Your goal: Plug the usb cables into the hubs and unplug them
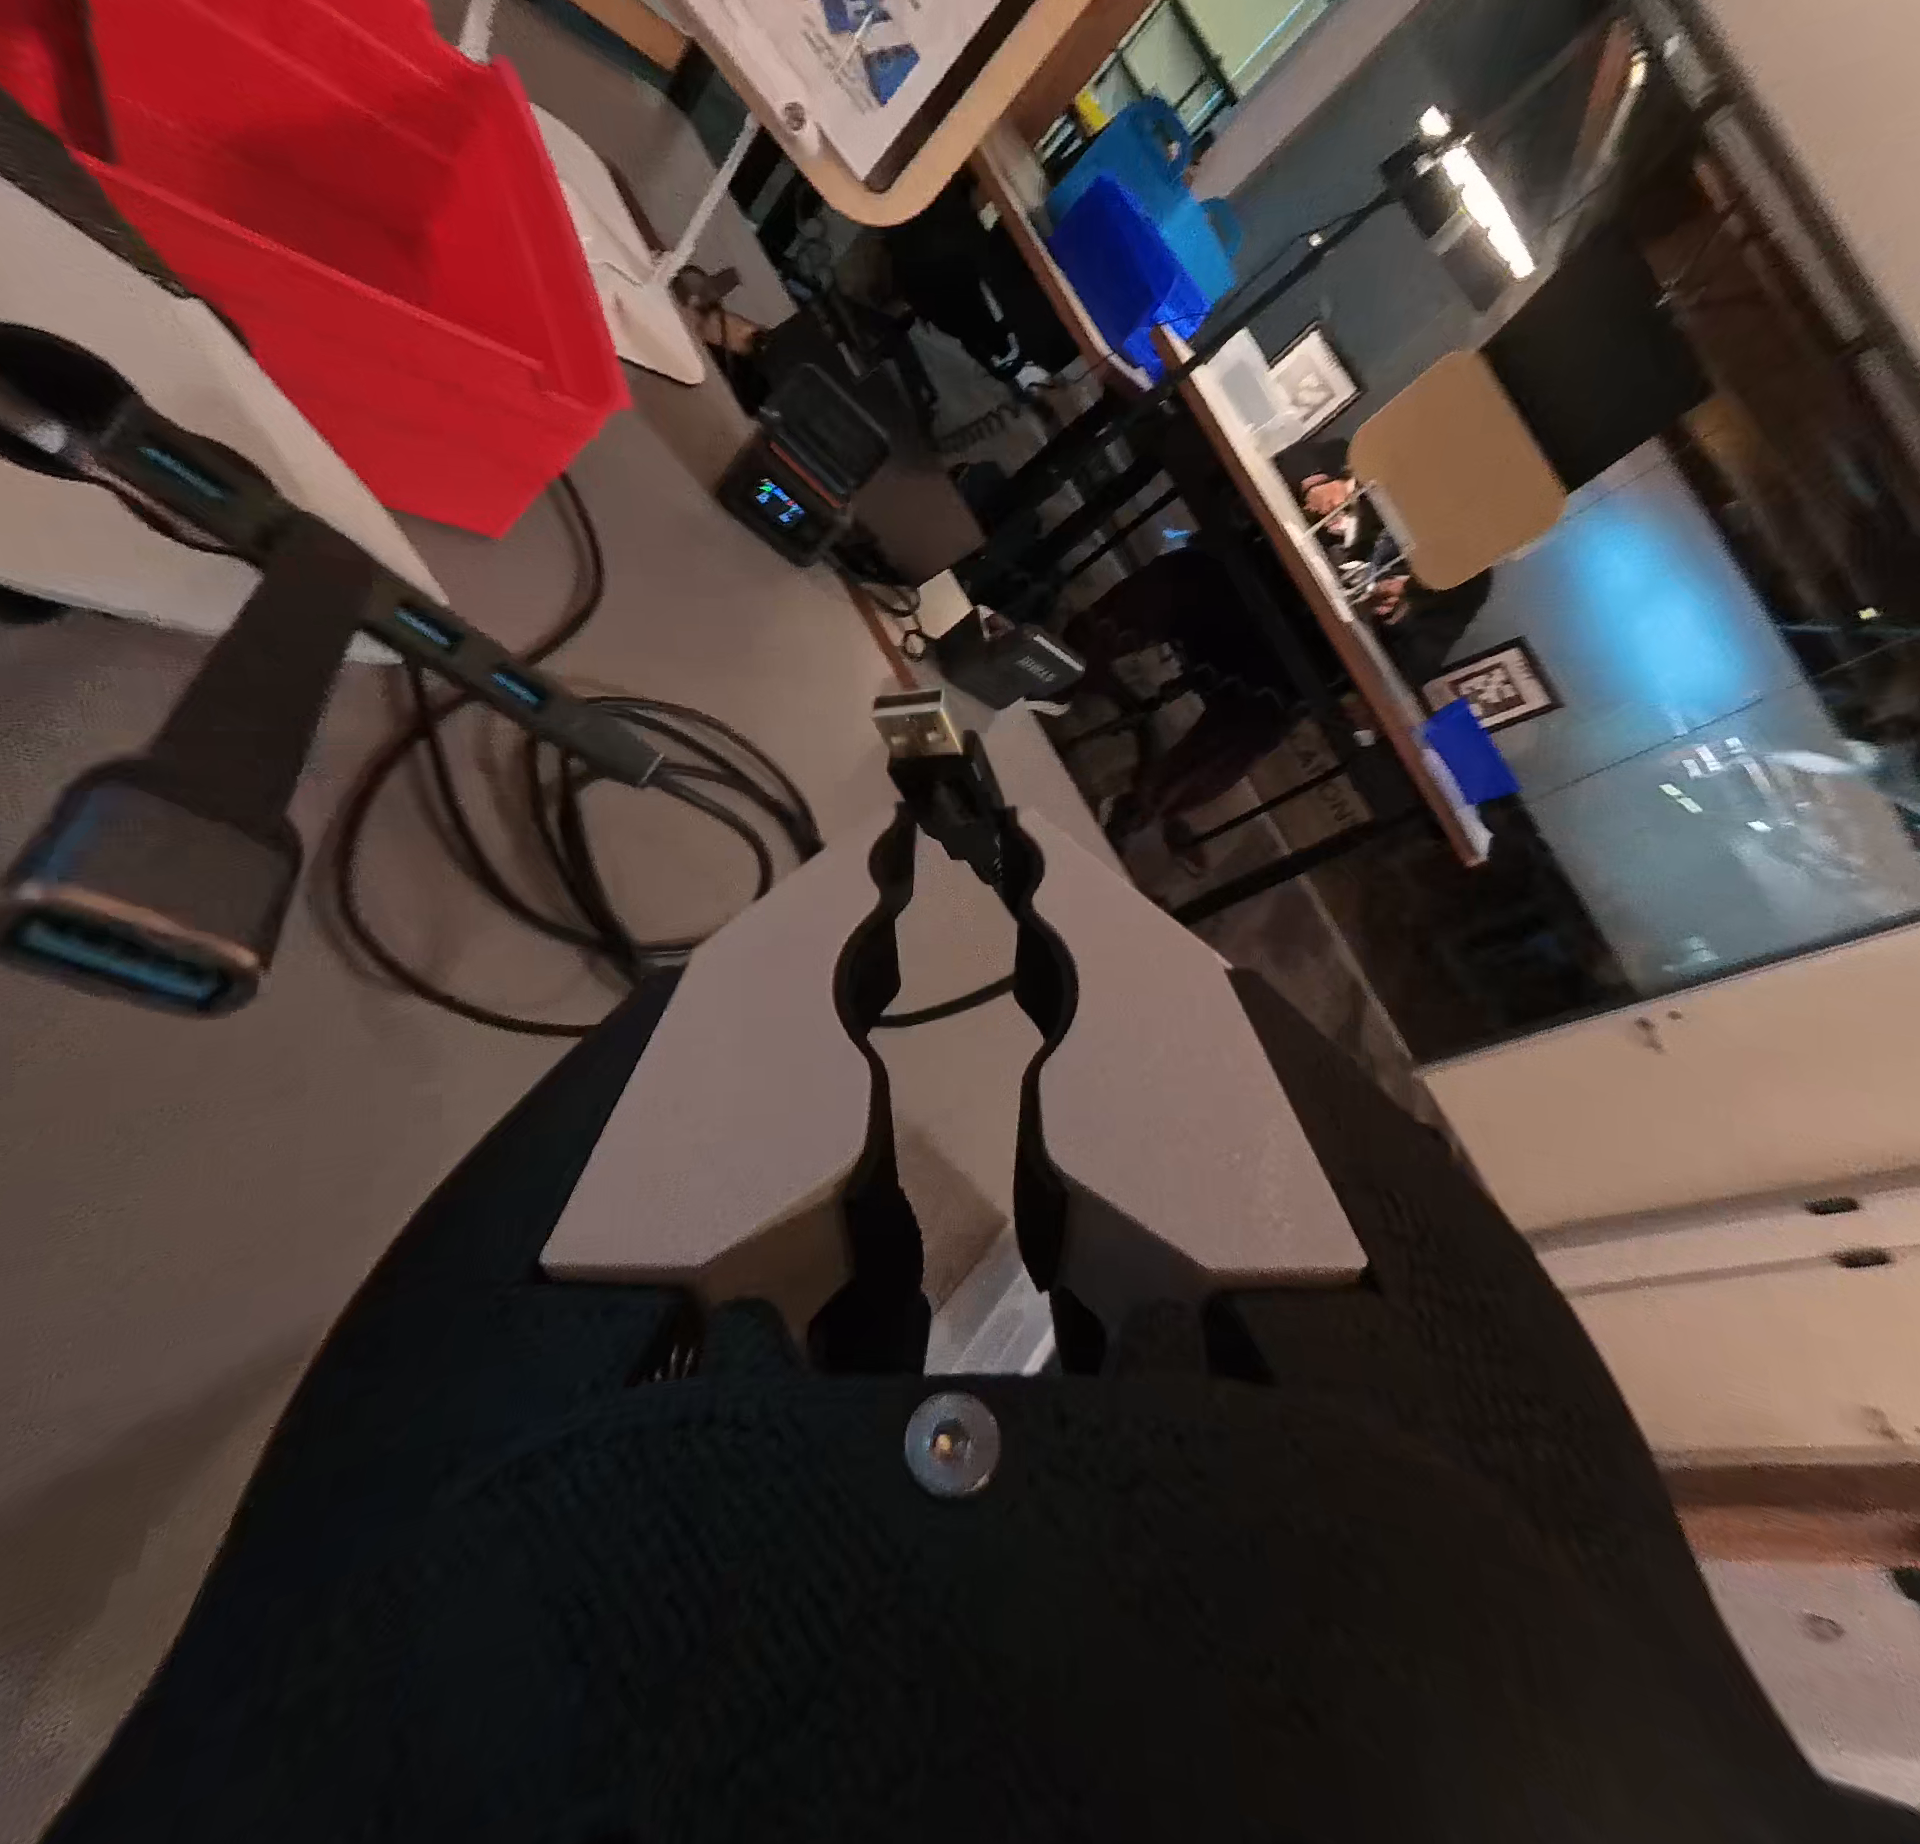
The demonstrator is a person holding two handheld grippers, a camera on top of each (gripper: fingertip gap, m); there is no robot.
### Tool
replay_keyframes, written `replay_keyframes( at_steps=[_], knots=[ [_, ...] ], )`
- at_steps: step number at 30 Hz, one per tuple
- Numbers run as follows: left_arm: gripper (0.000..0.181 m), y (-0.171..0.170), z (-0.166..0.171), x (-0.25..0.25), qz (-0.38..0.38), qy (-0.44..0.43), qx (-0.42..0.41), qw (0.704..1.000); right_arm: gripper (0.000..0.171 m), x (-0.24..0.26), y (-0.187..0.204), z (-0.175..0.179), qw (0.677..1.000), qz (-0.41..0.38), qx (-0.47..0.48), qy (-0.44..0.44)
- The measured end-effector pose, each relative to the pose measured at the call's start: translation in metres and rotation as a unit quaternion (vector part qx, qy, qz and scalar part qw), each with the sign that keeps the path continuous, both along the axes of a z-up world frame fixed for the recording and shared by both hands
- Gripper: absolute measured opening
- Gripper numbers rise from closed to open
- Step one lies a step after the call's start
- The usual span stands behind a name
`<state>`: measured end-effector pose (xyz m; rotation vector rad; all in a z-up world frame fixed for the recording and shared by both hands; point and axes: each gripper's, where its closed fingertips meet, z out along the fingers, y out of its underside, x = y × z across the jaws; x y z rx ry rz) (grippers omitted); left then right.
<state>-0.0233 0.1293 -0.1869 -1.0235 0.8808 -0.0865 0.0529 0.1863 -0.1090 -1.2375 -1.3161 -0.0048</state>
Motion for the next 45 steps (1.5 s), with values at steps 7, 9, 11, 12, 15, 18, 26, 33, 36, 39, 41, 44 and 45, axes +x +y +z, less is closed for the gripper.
replay_keyframes(
  at_steps=[7, 9, 11, 12, 15, 18, 26, 33, 36, 39, 41, 44, 45],
  knots=[
    [0.008, 0.000, -0.021, -0.004, 0.090, 0.150, 0.063, 0.983, 0.015, -0.004, -0.024, -0.045, 0.992, 0.028, -0.105, -0.056],
    [0.008, -0.005, -0.030, -0.001, 0.102, 0.199, 0.087, 0.971, 0.015, -0.007, -0.029, -0.062, 0.986, 0.037, -0.146, -0.077],
    [0.008, -0.011, -0.035, 0.002, 0.105, 0.230, 0.101, 0.962, 0.015, -0.012, -0.031, -0.073, 0.982, 0.050, -0.164, -0.084],
    [0.008, -0.014, -0.037, 0.003, 0.105, 0.237, 0.103, 0.960, 0.015, -0.015, -0.031, -0.077, 0.981, 0.053, -0.164, -0.083],
    [0.008, -0.022, -0.032, 0.002, 0.092, 0.207, 0.090, 0.970, 0.015, -0.025, -0.027, -0.079, 0.989, 0.064, -0.119, -0.054],
    [0.008, -0.026, -0.020, 0.000, 0.068, 0.131, 0.046, 0.988, 0.015, -0.033, -0.020, -0.071, 0.998, 0.053, 0.004, -0.034],
    [0.009, -0.020, -0.013, -0.009, 0.068, 0.078, 0.011, 0.995, 0.015, -0.048, -0.016, -0.069, 0.985, 0.045, 0.161, -0.047],
    [0.008, -0.020, -0.023, 0.001, 0.081, 0.147, 0.052, 0.984, 0.015, -0.047, -0.009, -0.079, 0.990, 0.047, 0.120, -0.055],
    [0.008, -0.019, -0.025, 0.003, 0.079, 0.153, 0.053, 0.984, 0.015, -0.046, -0.008, -0.080, 0.990, 0.048, 0.122, -0.051],
    [0.008, -0.020, -0.021, 0.002, 0.075, 0.136, 0.045, 0.987, 0.015, -0.047, -0.010, -0.080, 0.989, 0.051, 0.132, -0.050],
    [0.008, -0.021, -0.017, 0.001, 0.068, 0.117, 0.039, 0.990, 0.015, -0.047, -0.012, -0.078, 0.987, 0.053, 0.145, -0.048],
    [0.009, -0.024, -0.014, 0.001, 0.061, 0.109, 0.044, 0.991, 0.015, -0.048, -0.015, -0.074, 0.985, 0.056, 0.156, -0.046],
    [0.008, -0.023, -0.014, 0.003, 0.063, 0.114, 0.044, 0.990, 0.015, -0.048, -0.015, -0.073, 0.985, 0.055, 0.157, -0.046]
  ],
)
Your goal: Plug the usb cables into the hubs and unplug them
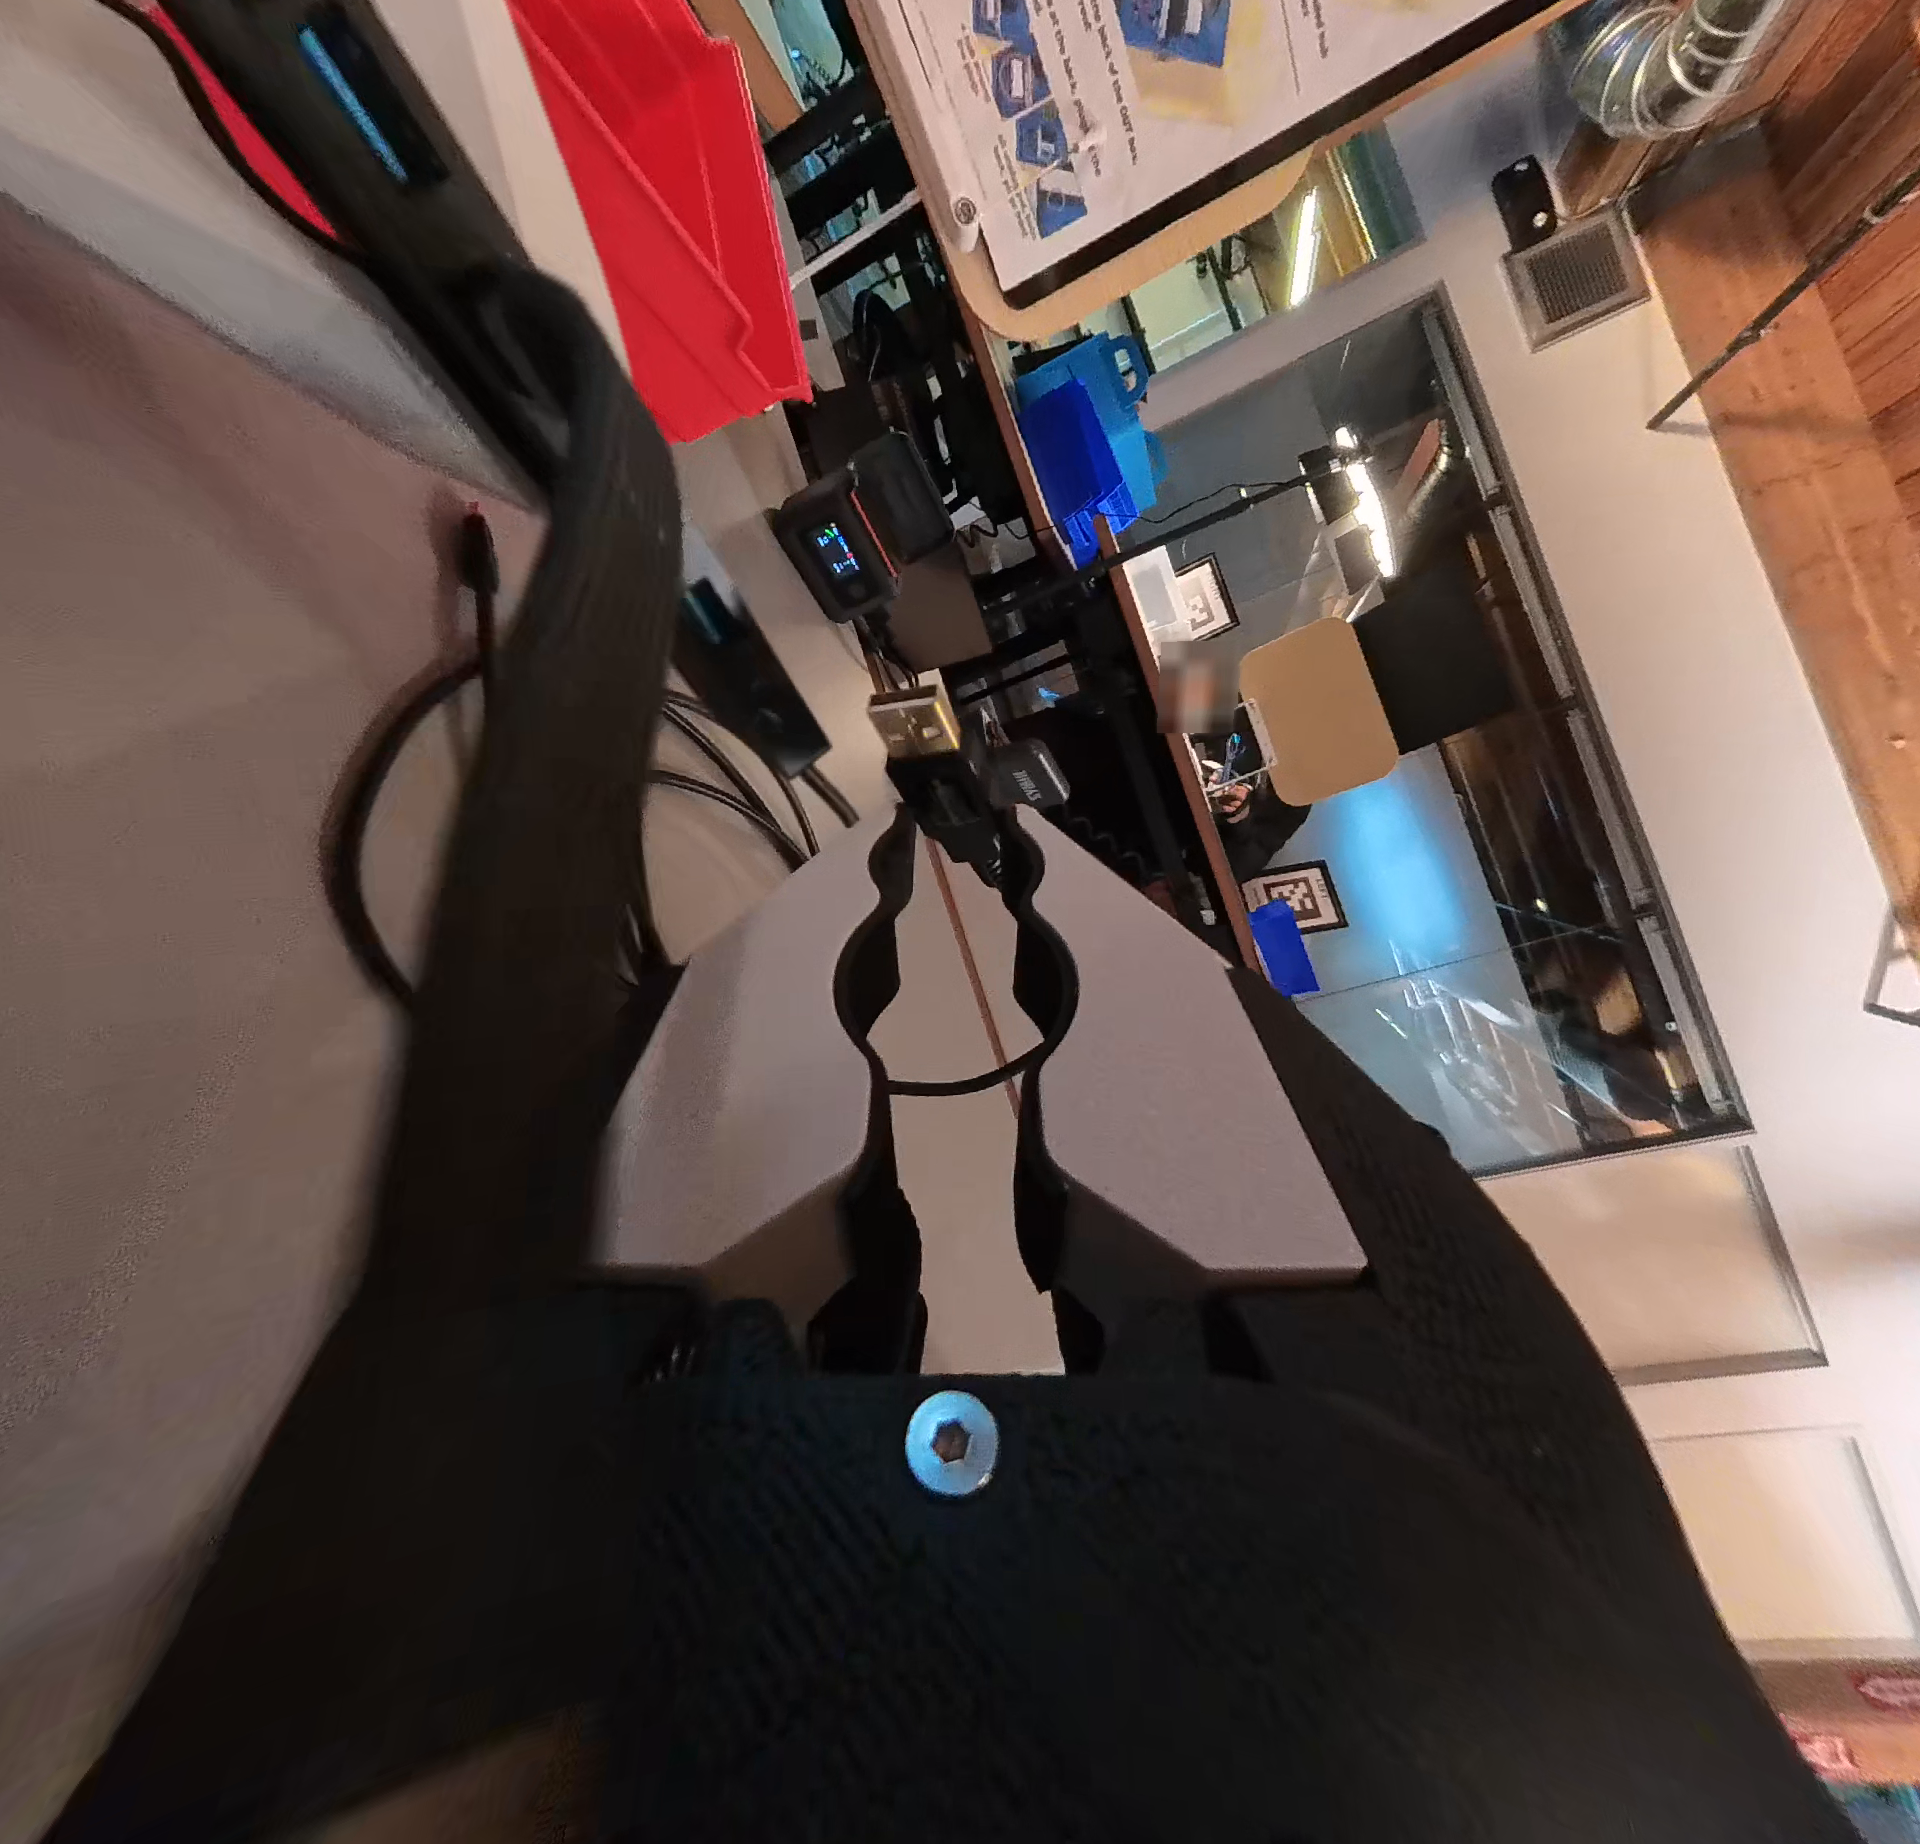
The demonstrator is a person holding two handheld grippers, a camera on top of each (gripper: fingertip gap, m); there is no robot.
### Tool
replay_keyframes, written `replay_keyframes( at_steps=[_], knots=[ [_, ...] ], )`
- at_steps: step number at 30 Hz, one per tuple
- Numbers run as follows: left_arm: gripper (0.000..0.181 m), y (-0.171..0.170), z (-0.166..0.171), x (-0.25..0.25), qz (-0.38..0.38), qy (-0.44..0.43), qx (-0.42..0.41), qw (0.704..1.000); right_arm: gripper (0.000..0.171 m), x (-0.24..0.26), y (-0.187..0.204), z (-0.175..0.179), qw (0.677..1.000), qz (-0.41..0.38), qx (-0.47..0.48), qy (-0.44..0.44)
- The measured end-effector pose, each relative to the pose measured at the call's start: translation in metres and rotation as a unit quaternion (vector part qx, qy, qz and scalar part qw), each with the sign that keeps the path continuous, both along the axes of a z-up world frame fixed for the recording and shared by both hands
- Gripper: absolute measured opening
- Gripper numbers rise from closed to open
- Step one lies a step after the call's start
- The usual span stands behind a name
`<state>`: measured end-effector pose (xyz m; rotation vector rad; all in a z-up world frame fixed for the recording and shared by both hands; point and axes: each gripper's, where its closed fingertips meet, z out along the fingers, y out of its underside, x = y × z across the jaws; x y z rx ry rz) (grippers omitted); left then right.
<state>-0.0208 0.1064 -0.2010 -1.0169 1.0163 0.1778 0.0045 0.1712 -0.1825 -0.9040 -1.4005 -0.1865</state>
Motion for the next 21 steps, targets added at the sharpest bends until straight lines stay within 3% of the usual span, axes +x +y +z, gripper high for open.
replay_keyframes(
  at_steps=[5, 9, 11, 15, 21],
  knots=[
    [0.008, 0.000, -0.002, 0.004, 0.001, 0.029, 0.015, 0.999, 0.015, 0.001, -0.001, -0.007, 0.999, -0.001, -0.018, -0.031],
    [0.008, 0.003, -0.016, 0.003, 0.027, 0.099, 0.040, 0.994, 0.015, 0.008, 0.000, -0.029, 0.986, -0.010, -0.136, -0.096],
    [0.008, 0.007, -0.031, 0.002, 0.055, 0.180, 0.067, 0.980, 0.015, 0.014, -0.006, -0.050, 0.957, -0.011, -0.259, -0.132],
    [0.008, 0.010, -0.065, -0.001, 0.098, 0.351, 0.133, 0.922, 0.015, 0.022, -0.026, -0.085, 0.870, -0.009, -0.451, -0.198],
    [0.008, 0.007, -0.094, -0.007, 0.107, 0.434, 0.136, 0.884, 0.015, 0.024, -0.043, -0.128, 0.764, -0.055, -0.567, -0.303]
  ],
)
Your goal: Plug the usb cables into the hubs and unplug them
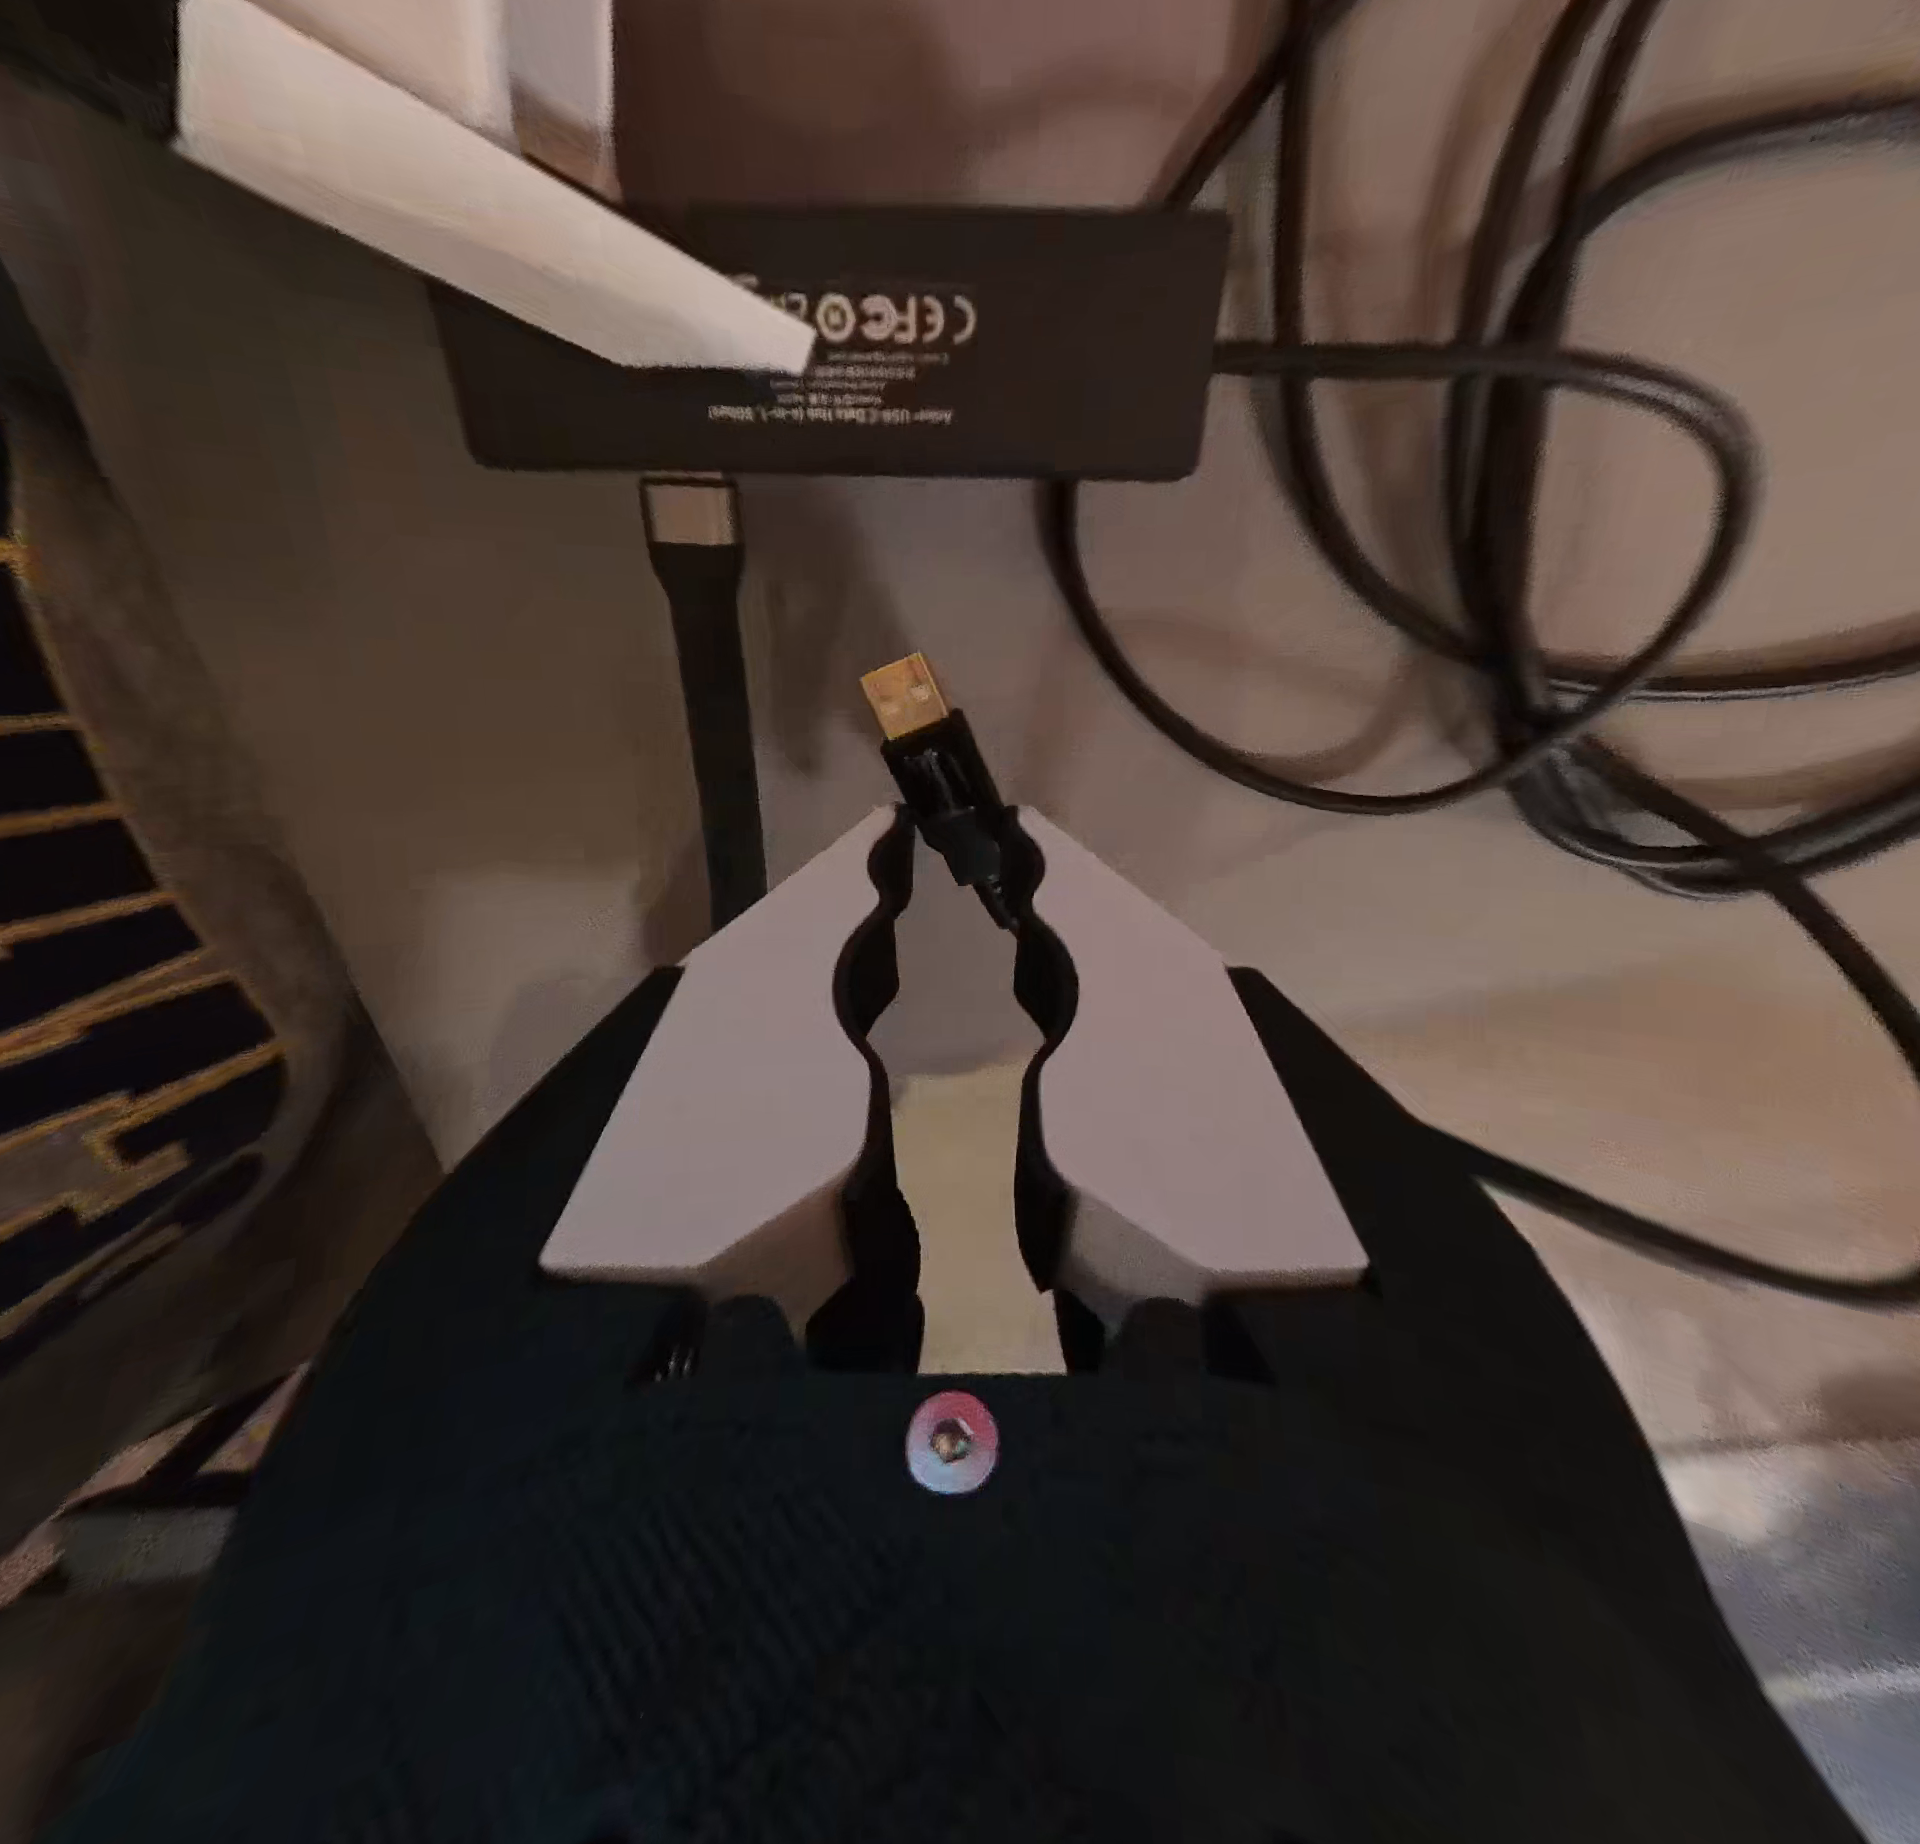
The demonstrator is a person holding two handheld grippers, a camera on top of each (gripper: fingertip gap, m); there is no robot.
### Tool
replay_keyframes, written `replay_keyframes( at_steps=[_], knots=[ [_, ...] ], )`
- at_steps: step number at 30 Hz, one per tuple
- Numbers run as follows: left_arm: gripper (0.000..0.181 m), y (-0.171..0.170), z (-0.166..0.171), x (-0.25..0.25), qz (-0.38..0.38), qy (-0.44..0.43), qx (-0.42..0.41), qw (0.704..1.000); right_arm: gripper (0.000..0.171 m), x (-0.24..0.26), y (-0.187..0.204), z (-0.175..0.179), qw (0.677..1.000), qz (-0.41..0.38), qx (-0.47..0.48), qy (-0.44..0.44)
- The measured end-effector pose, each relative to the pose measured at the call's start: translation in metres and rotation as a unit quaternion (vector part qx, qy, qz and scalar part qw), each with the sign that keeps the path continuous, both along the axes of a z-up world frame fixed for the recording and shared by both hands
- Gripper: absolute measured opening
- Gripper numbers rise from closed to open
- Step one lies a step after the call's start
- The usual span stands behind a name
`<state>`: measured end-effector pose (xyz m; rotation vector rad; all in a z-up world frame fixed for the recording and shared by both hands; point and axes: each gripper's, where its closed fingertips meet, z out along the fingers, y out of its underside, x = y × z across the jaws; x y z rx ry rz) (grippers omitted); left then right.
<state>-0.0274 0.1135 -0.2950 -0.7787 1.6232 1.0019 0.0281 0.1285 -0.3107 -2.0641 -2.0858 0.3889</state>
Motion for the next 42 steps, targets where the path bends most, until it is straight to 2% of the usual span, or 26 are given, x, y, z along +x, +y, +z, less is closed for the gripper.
replay_keyframes(
  at_steps=[4, 8, 11, 16, 20, 26, 30, 34, 36, 40, 42],
  knots=[
    [0.008, -0.001, -0.013, -0.006, 0.013, 0.024, -0.010, 1.000, 0.015, -0.008, -0.004, -0.017, 0.999, 0.002, -0.030, -0.010],
    [0.008, -0.002, -0.016, -0.010, 0.019, 0.020, -0.020, 0.999, 0.024, -0.017, -0.004, -0.014, 0.998, 0.024, -0.026, 0.058],
    [0.008, -0.001, -0.019, -0.010, 0.020, 0.017, -0.026, 0.999, 0.042, -0.018, -0.005, -0.012, 0.989, 0.080, 0.005, 0.123],
    [0.008, 0.002, -0.021, -0.009, 0.020, 0.016, -0.030, 0.999, 0.041, -0.008, -0.004, -0.015, 0.979, 0.143, 0.044, 0.138],
    [0.008, 0.002, -0.022, -0.010, 0.021, 0.015, -0.032, 0.999, 0.041, -0.006, 0.000, -0.007, 0.983, 0.117, 0.008, 0.139],
    [0.009, 0.003, -0.024, -0.012, 0.027, 0.008, -0.049, 0.998, 0.047, -0.015, 0.000, 0.010, 0.979, 0.110, 0.022, 0.172],
    [0.015, 0.006, -0.030, -0.022, 0.061, -0.015, -0.096, 0.993, 0.044, -0.017, 0.019, 0.037, 0.972, 0.003, 0.013, 0.233],
    [0.012, 0.006, -0.026, -0.025, 0.059, 0.005, -0.075, 0.995, 0.029, -0.015, 0.044, 0.033, 0.966, -0.112, -0.029, 0.230],
    [0.015, 0.004, -0.026, -0.027, 0.060, 0.006, -0.082, 0.995, 0.027, -0.021, 0.044, 0.031, 0.967, -0.103, -0.038, 0.229],
    [0.025, 0.000, -0.028, -0.039, 0.099, -0.003, -0.124, 0.987, 0.027, -0.029, 0.045, 0.027, 0.978, 0.032, 0.084, 0.188],
    [0.032, -0.006, -0.027, -0.038, 0.097, -0.026, -0.151, 0.983, 0.028, -0.038, 0.049, 0.029, 0.983, 0.017, 0.069, 0.170]
  ],
)
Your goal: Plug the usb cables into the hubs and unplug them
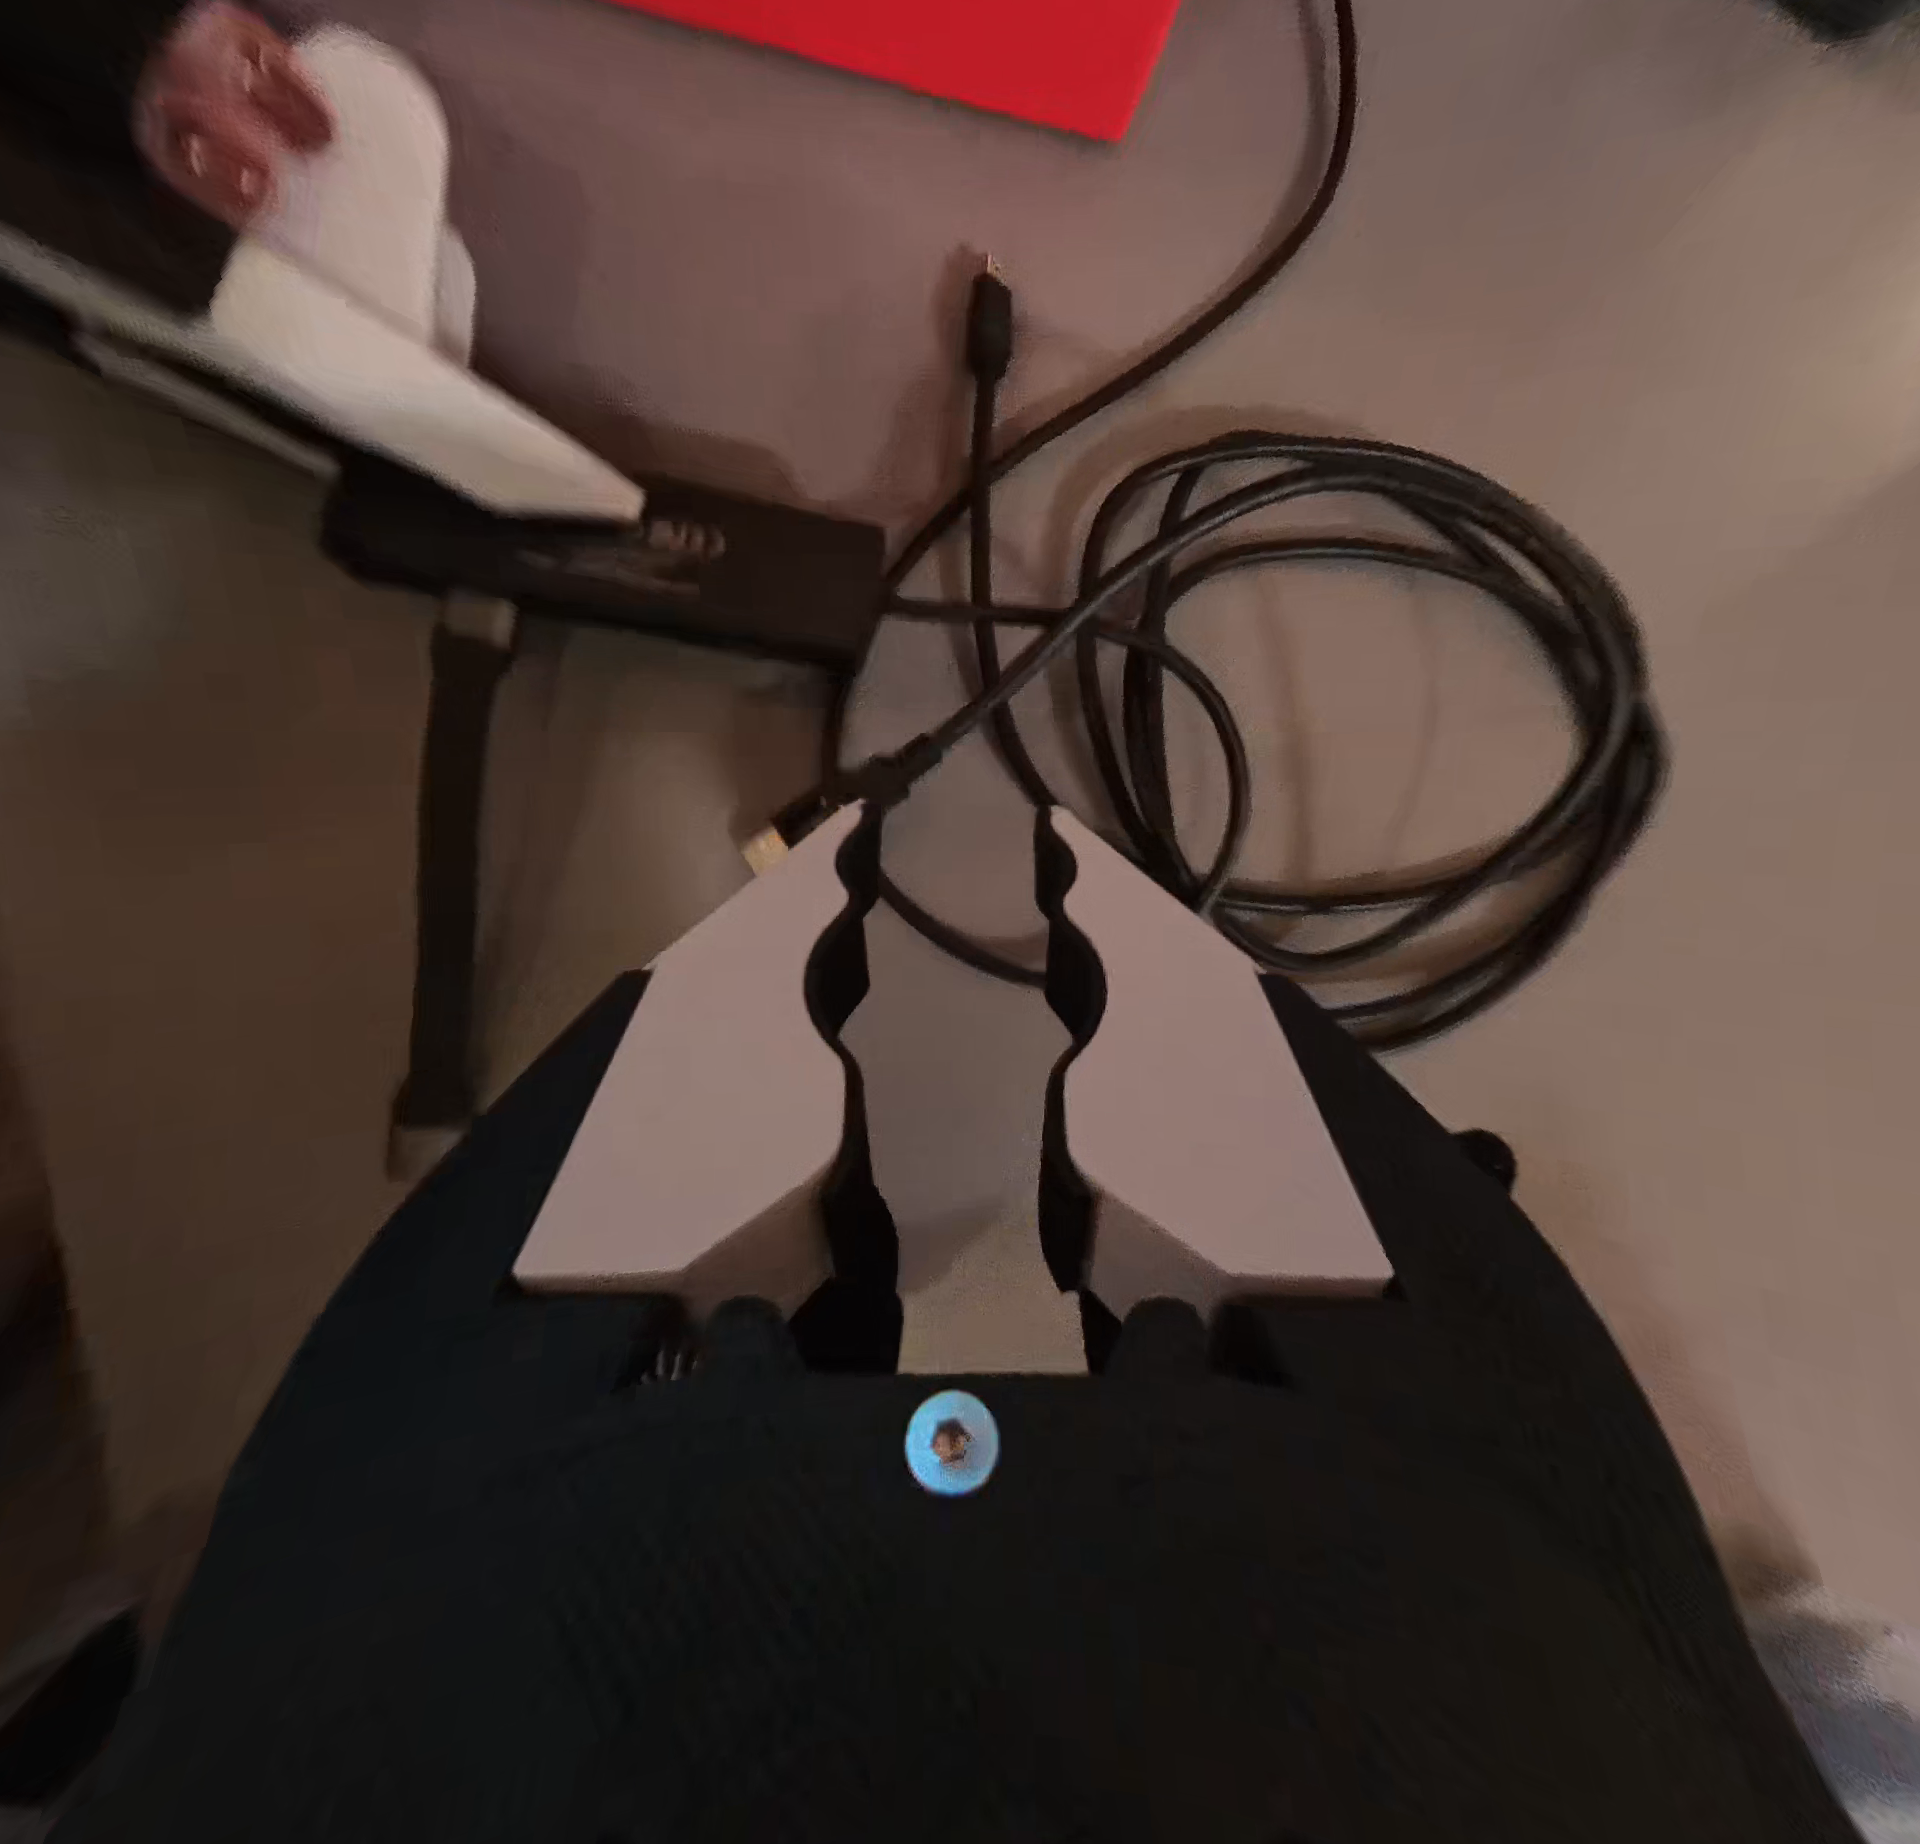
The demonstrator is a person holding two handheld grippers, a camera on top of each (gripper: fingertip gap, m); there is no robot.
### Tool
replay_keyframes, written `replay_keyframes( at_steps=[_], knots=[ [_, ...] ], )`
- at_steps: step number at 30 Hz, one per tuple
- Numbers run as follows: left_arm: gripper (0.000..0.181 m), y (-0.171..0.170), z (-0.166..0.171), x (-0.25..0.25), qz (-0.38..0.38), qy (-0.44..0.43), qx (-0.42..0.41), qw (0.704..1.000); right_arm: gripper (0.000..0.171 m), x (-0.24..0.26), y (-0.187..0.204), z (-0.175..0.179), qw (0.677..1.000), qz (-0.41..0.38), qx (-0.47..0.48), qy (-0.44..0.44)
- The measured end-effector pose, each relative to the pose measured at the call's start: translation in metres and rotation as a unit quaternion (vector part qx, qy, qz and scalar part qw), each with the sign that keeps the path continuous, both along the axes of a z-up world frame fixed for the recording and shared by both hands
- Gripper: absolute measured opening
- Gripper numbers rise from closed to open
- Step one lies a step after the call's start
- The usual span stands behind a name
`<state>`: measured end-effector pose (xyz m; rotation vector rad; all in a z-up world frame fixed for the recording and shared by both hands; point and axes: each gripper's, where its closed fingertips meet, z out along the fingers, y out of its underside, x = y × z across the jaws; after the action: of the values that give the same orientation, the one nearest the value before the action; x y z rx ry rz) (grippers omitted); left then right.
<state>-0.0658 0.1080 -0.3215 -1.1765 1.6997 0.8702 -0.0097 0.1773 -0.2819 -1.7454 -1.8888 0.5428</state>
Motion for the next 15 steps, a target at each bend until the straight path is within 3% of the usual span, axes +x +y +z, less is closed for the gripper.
replay_keyframes(
  at_steps=[3, 7, 9, 11, 13, 15],
  knots=[
    [0.038, -0.007, 0.002, -0.001, 0.001, -0.018, -0.042, 0.999, 0.031, -0.012, 0.008, -0.006, 0.988, -0.075, -0.135, -0.026],
    [0.050, -0.014, 0.005, -0.016, 0.066, -0.036, -0.136, 0.988, 0.031, -0.018, 0.002, -0.024, 0.959, -0.102, -0.256, -0.065],
    [0.062, -0.023, 0.007, -0.023, 0.092, -0.047, -0.188, 0.977, 0.026, -0.024, -0.001, -0.028, 0.953, -0.108, -0.277, -0.061],
    [0.076, -0.032, 0.011, -0.022, 0.110, -0.076, -0.230, 0.964, 0.007, -0.026, -0.001, -0.033, 0.952, -0.115, -0.277, -0.061],
    [0.070, -0.040, 0.013, -0.027, 0.134, -0.099, -0.269, 0.949, 0.006, -0.029, -0.003, -0.031, 0.952, -0.117, -0.279, -0.044],
    [0.069, -0.031, 0.028, -0.030, 0.164, -0.152, -0.253, 0.941, 0.006, -0.033, -0.003, -0.017, 0.954, -0.120, -0.276, 0.010]
  ],
)
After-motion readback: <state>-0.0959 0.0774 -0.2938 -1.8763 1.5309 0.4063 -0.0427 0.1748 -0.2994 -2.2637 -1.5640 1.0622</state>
